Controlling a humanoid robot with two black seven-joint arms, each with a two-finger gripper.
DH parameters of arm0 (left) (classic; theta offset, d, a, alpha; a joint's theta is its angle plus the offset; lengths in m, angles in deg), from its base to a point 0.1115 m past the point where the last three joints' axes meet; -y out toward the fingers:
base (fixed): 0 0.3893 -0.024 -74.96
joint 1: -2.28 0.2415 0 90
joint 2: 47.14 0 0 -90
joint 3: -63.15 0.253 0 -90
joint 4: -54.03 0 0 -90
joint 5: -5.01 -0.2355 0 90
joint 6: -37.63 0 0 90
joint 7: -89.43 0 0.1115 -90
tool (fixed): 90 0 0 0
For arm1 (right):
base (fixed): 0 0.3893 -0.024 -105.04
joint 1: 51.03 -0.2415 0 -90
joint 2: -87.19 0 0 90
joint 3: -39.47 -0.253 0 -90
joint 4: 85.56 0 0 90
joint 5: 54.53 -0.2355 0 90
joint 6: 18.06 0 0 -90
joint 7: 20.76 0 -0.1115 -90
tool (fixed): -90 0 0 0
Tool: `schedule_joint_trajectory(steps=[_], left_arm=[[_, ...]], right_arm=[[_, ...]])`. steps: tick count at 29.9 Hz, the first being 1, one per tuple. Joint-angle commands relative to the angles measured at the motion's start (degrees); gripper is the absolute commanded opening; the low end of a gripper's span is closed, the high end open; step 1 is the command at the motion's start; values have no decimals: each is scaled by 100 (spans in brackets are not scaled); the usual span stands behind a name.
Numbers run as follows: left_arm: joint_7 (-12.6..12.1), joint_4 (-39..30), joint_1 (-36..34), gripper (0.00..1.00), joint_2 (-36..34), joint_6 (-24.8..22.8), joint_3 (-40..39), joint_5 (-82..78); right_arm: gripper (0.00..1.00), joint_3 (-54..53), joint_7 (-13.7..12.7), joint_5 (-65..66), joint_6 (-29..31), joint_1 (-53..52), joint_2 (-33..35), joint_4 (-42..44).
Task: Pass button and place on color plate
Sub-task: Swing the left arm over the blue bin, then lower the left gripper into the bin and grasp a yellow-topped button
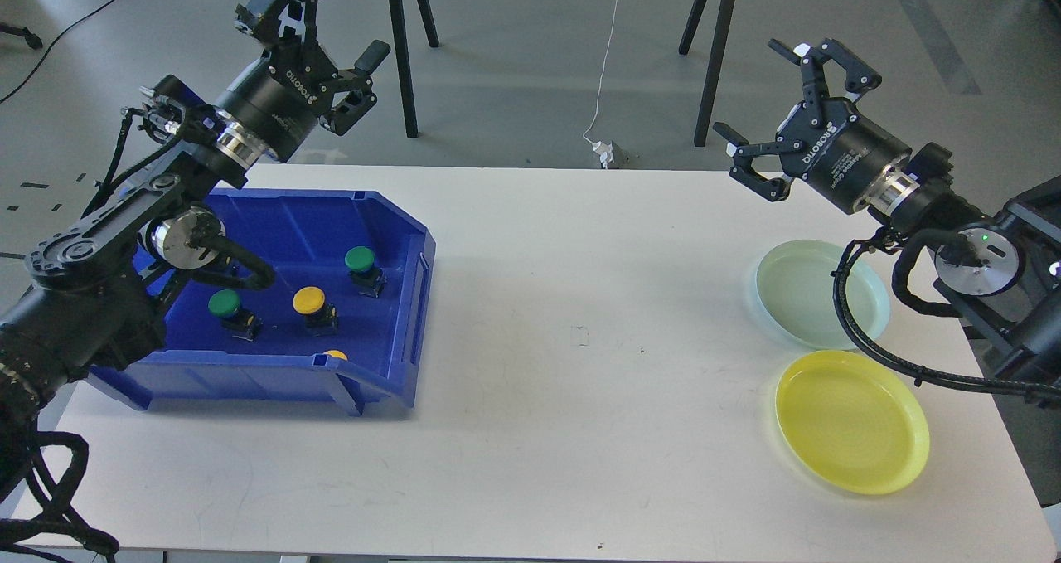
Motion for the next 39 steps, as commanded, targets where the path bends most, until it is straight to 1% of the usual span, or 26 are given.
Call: schedule_joint_trajectory(steps=[1,5,7,9,13,16,19,21,22,24,26,29,31,32,33,36,39], left_arm=[[0,-8,-5,100,-69,1,-101,10],[0,18,-259,100,-52,1,-189,71],[0,149,-374,100,-78,1,-443,403],[0,299,-348,100,-8,1,-751,842],[0,308,-269,100,282,1,-1024,1257],[0,238,-269,100,370,1,-990,1222],[0,-86,-304,99,196,1,-911,899],[0,-410,-322,98,-277,1,-841,469],[0,-639,-357,97,-532,1,-718,214],[0,-1122,-697,97,-1007,1,-114,-505],[0,-1448,-1312,97,-1290,1,807,-1296],[0,-1747,-2278,96,-1518,1,2582,-2456],[0,-2054,-2728,96,-1799,1,3532,-3037],[0,-2273,-2887,96,-1975,1,3850,-3310],[0,-2519,-3027,96,-2176,1,4105,-3661],[0,-3135,-3143,96,-2625,1,4327,-5100],[0,-3225,-2942,96,-2820,1,4503,-6780]], right_arm=[[99,-21,-12,95,0,-50,-6,98],[99,-74,-3,87,0,12,-6,107],[99,-83,-3,87,0,12,-6,107],[99,-91,-3,95,0,3,-59,107],[99,-144,6,95,0,-15,-138,160],[99,-144,32,95,0,-41,-261,309],[99,-144,50,95,0,-6,-191,441],[99,-179,59,87,0,20,-104,494],[99,-197,50,87,0,38,-42,494],[99,-180,50,87,0,151,-15,485],[99,-162,41,95,0,257,2,476],[99,-162,15,113,0,266,72,511],[99,-171,15,113,0,258,134,511],[99,-171,15,113,0,258,134,520],[99,-171,15,113,0,258,126,512],[99,-171,24,113,0,258,99,511],[99,-162,24,113,0,258,64,511]])
